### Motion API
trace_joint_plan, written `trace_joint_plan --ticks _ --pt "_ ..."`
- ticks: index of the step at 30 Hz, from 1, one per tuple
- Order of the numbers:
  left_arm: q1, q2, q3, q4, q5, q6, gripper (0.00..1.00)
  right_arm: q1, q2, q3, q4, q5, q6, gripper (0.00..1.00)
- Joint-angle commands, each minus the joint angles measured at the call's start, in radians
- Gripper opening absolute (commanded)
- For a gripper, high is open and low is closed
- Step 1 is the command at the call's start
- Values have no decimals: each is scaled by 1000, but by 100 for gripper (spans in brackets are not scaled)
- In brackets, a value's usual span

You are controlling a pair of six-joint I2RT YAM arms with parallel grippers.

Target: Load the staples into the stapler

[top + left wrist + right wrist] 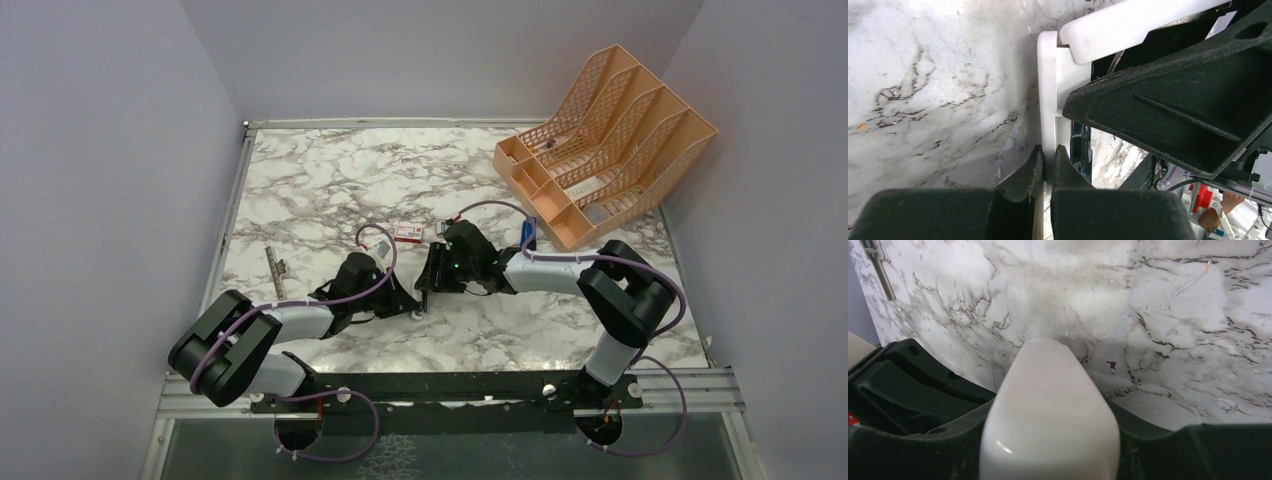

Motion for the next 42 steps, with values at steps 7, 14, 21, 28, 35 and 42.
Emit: trace_joint_plan --ticks 7,14,21,28,35,42 --pt "-3 3 27 36 9 2 0 34 59 60 25 43 22 57" --pt "-2 4 29 36 12 3 2 54 89 98 -23 94 0 50" --pt "-2 -28 19 22 -14 -1 13 105 130 202 -218 275 -31 32" --pt "0 -115 60 -262 -221 -31 30 123 171 303 -311 380 -89 31" --pt "7 -289 159 -622 -561 -42 45 150 242 420 -385 464 -128 31" --pt "15 -402 183 -772 -714 -55 49 174 308 518 -429 507 -130 31"
